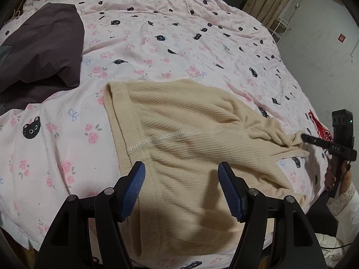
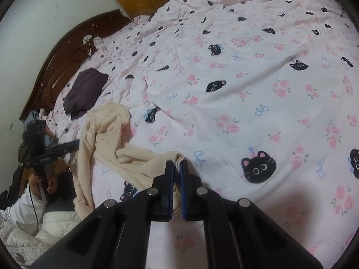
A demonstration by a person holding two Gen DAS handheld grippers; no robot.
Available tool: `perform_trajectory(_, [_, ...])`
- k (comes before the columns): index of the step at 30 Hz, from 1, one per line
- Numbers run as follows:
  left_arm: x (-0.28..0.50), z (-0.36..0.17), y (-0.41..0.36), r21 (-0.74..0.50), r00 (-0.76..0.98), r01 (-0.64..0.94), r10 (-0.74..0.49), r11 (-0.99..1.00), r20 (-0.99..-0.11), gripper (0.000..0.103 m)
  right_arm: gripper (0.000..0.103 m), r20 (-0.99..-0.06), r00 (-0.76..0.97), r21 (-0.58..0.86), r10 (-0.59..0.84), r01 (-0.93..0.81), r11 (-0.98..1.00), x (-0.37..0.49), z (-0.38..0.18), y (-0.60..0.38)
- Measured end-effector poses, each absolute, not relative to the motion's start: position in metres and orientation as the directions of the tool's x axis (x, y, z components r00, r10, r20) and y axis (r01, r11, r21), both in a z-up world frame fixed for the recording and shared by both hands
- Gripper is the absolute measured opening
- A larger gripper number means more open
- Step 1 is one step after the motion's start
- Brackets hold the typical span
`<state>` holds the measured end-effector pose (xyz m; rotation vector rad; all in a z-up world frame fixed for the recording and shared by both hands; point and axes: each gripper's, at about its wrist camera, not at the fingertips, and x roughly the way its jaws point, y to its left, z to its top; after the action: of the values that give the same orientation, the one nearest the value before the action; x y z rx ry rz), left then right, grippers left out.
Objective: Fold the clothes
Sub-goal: 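Grasp a sweater sleeve cuff with the right gripper and pull it straight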
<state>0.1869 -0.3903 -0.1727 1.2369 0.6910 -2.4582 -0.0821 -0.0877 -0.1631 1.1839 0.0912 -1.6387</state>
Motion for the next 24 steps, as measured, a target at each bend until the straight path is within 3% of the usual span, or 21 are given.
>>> perform_trajectory(11, [0.187,-0.172,-0.388,-0.263,-0.578,0.466,-0.066,-0.845,-0.813,0.063,0.006,-0.672,-0.076,0.473,-0.737,0.721,-0.506,-0.119,-0.119,-0.058])
perform_trajectory(24, [0.187,-0.172,-0.387,-0.257,-0.574,0.465,-0.068,-0.847,-0.816,0.063,0.006,-0.711,-0.156,0.463,-0.686,0.631,-0.623,-0.173,-0.125,-0.043])
